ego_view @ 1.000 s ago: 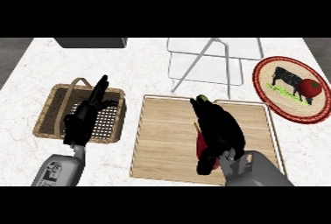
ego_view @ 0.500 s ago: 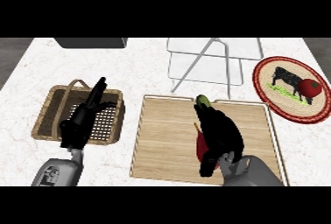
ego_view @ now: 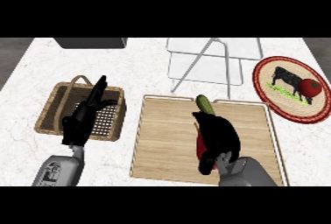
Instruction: Pick the pear from the tray and place it in the tiered shelf
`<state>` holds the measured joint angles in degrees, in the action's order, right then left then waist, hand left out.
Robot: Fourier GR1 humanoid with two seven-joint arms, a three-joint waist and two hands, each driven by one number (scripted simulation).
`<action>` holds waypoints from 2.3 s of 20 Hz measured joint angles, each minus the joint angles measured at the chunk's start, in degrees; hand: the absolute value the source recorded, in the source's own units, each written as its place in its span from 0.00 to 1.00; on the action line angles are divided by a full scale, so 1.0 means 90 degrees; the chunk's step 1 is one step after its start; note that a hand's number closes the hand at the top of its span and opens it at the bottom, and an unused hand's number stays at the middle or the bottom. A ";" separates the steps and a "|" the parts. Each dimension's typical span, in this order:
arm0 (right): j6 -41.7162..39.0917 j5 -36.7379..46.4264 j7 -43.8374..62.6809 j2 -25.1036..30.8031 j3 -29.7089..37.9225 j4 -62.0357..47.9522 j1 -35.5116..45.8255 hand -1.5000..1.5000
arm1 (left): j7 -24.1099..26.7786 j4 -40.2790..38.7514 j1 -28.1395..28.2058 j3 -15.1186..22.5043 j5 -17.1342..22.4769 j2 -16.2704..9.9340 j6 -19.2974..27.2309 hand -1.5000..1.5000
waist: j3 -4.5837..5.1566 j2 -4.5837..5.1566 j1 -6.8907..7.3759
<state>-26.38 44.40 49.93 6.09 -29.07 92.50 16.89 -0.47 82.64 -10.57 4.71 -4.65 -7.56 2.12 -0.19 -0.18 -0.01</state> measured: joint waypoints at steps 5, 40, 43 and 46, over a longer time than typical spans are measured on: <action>-0.0272 0.0188 -0.0331 0.0107 -0.0078 -0.0079 -0.0029 1.00 | -0.0121 0.0046 -0.0039 -0.0106 0.0035 -0.0032 -0.0140 0.50 | 0.0015 -0.0013 0.0012; 0.4843 0.1493 0.2166 -0.0584 -0.1392 -0.0455 0.3391 1.00 | -0.0207 -0.0098 -0.0196 -0.0057 -0.0246 0.0192 -0.0274 0.50 | 0.0033 -0.0060 0.0317; 0.4765 0.1787 0.2284 -0.0581 -0.1170 -0.0544 0.3786 1.00 | -0.0224 -0.0062 -0.0116 -0.0067 -0.0241 0.0196 -0.0266 0.50 | 0.0035 -0.0086 0.0275; 0.4655 0.2086 0.2344 -0.0581 -0.0859 -0.0650 0.4215 1.00 | -0.0229 -0.0041 -0.0090 -0.0086 -0.0250 0.0191 -0.0250 0.50 | 0.0035 -0.0096 0.0231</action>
<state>15.52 63.18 71.03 0.86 -36.81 86.65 54.82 -2.53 82.27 -11.38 3.93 -6.89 -5.84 -0.13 0.12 -1.05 2.07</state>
